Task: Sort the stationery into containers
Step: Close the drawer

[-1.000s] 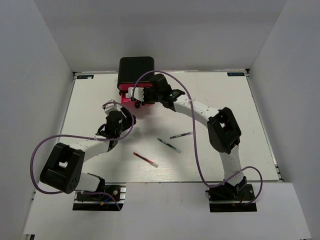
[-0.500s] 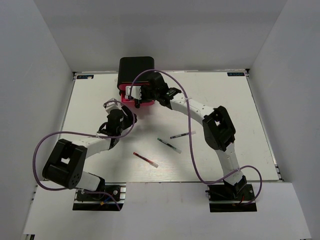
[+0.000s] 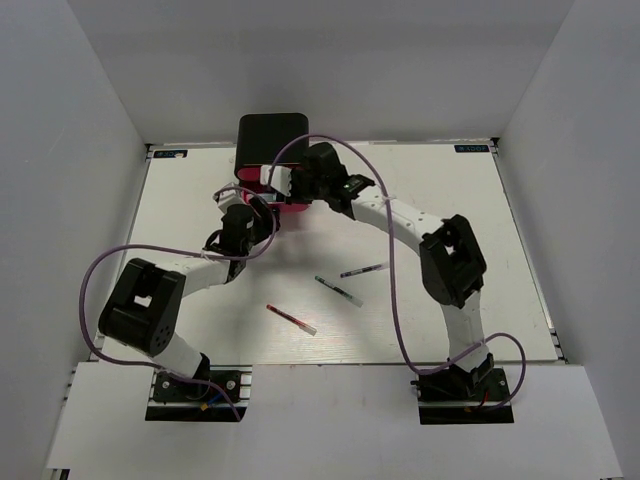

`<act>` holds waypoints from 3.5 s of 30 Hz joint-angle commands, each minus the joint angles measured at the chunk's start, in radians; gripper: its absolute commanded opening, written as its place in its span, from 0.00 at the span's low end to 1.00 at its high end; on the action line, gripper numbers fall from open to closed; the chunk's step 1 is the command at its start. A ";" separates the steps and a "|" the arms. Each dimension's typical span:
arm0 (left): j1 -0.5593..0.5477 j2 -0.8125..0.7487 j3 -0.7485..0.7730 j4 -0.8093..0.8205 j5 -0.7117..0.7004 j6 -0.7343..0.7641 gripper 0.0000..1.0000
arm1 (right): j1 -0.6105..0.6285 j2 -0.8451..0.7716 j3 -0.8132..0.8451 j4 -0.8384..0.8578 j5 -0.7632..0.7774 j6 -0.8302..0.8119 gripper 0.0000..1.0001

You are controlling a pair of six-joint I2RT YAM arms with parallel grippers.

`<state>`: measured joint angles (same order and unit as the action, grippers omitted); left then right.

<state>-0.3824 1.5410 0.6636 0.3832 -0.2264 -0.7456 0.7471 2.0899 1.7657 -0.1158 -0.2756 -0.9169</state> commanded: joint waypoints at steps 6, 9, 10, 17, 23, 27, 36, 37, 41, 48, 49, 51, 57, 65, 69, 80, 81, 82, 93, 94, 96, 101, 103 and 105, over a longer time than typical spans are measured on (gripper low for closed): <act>0.004 0.090 0.122 0.020 -0.019 -0.012 0.72 | -0.092 -0.286 -0.210 0.068 -0.036 0.144 0.38; 0.004 0.129 0.168 0.020 -0.019 -0.012 0.73 | -0.127 -0.363 -0.305 0.080 -0.036 0.168 0.38; 0.004 0.142 0.198 0.008 -0.019 -0.012 0.73 | -0.135 -0.376 -0.352 0.077 -0.037 0.173 0.38; 0.004 0.209 0.295 0.009 -0.010 -0.021 0.75 | -0.196 -0.505 -0.503 0.079 -0.047 0.191 0.39; 0.004 0.244 0.318 0.028 -0.034 -0.076 0.75 | -0.224 -0.551 -0.575 0.084 -0.053 0.208 0.39; 0.004 0.254 0.318 0.052 -0.068 -0.098 0.75 | -0.245 -0.562 -0.604 0.079 -0.059 0.210 0.39; 0.004 0.263 0.309 0.140 -0.137 -0.098 0.75 | -0.256 -0.567 -0.620 0.079 -0.070 0.216 0.39; 0.004 0.263 0.309 0.140 -0.137 -0.098 0.75 | -0.256 -0.570 -0.621 0.077 -0.070 0.216 0.39; 0.004 0.283 0.318 0.149 -0.137 -0.107 0.75 | -0.261 -0.571 -0.624 0.077 -0.068 0.214 0.39; 0.004 0.304 0.338 0.174 -0.117 -0.126 0.75 | -0.268 -0.570 -0.626 0.077 -0.068 0.213 0.39; 0.004 0.304 0.338 0.174 -0.117 -0.126 0.75 | -0.269 -0.573 -0.627 0.077 -0.066 0.214 0.39; 0.004 0.304 0.338 0.184 -0.117 -0.126 0.75 | -0.270 -0.570 -0.631 0.077 -0.070 0.213 0.39; 0.004 0.280 0.266 0.239 -0.084 -0.126 0.75 | -0.276 -0.574 -0.637 0.081 -0.073 0.216 0.39; 0.004 0.156 0.114 0.279 -0.005 -0.106 0.73 | -0.278 -0.576 -0.647 0.079 -0.085 0.214 0.39; 0.004 0.078 0.041 0.279 0.007 -0.090 0.75 | -0.279 -0.582 -0.657 0.084 -0.085 0.217 0.39; 0.100 0.084 -0.029 0.260 0.035 -0.372 0.85 | -0.282 -0.607 -0.695 0.099 -0.093 0.220 0.39; 0.112 0.096 -0.016 0.260 0.035 -0.409 0.85 | -0.287 -0.607 -0.696 0.100 -0.096 0.220 0.39; 0.112 0.105 -0.016 0.260 0.035 -0.423 0.85 | -0.285 -0.610 -0.700 0.102 -0.096 0.219 0.39; 0.191 0.226 0.162 0.166 0.064 -0.480 0.85 | -0.302 -0.605 -0.704 0.102 -0.106 0.222 0.39; 0.191 0.235 0.183 0.154 0.064 -0.489 0.84 | -0.302 -0.607 -0.703 0.102 -0.106 0.220 0.39; 0.200 0.245 0.201 0.132 0.076 -0.489 0.84 | -0.304 -0.603 -0.701 0.102 -0.105 0.222 0.39; 0.200 0.269 0.225 0.108 0.094 -0.489 0.82 | -0.311 -0.600 -0.703 0.102 -0.105 0.220 0.39; 0.200 0.278 0.225 0.108 0.094 -0.489 0.82 | -0.311 -0.604 -0.703 0.103 -0.106 0.219 0.39; 0.200 0.278 0.214 0.118 0.104 -0.489 0.81 | -0.313 -0.600 -0.703 0.104 -0.106 0.220 0.39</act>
<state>-0.1867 1.8103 0.8658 0.5400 -0.1379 -1.2400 0.4397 1.5116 1.0653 -0.0456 -0.3649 -0.7090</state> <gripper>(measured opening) 0.817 0.393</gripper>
